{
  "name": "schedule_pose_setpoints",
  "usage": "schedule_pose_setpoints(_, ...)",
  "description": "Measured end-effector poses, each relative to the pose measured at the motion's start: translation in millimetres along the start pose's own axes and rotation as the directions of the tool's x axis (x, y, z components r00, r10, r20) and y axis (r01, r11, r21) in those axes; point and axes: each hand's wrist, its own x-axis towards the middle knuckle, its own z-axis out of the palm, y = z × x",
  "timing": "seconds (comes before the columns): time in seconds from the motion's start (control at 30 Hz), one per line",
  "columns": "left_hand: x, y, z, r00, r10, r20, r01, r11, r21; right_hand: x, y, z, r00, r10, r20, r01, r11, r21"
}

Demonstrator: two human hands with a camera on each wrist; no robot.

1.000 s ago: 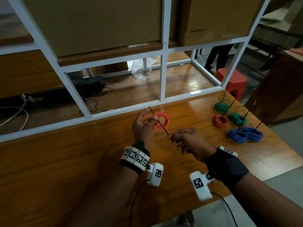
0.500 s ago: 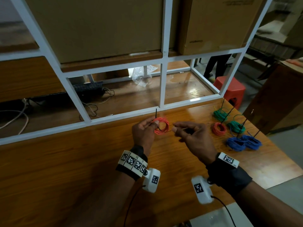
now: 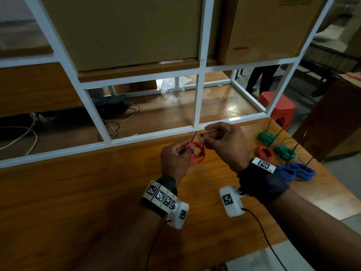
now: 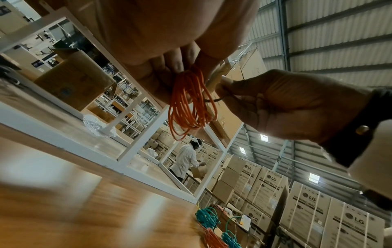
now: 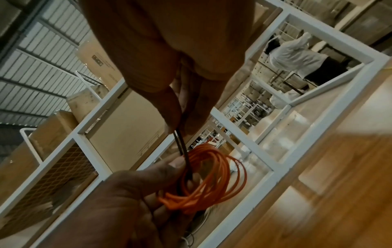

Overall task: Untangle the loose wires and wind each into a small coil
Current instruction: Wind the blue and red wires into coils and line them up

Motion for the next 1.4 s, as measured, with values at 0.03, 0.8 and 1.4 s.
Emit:
schedule_pose_setpoints(0.03,1.3,-0.1,-1.1,1.000,0.020,-0.004,-0.020,1.000,0.019,1.4,-0.4,-1.2,1.000,-0.012,0.007,0.012,0.999,-0.034)
schedule_pose_setpoints(0.8,5.5,-4.4,-4.3,0.976,0.217,0.034,-0.219,0.949,0.228,9.7,-10.9,-6.5,0.997,0.004,0.076,0.001,0.998,-0.058)
schedule_pose_setpoints(1.4,11.2,-2.9,-17.1,0.936,0.338,0.099,-0.353,0.890,0.289,9.3,-5.4,0.7,0.973,0.001,0.231,0.030,0.991,-0.134)
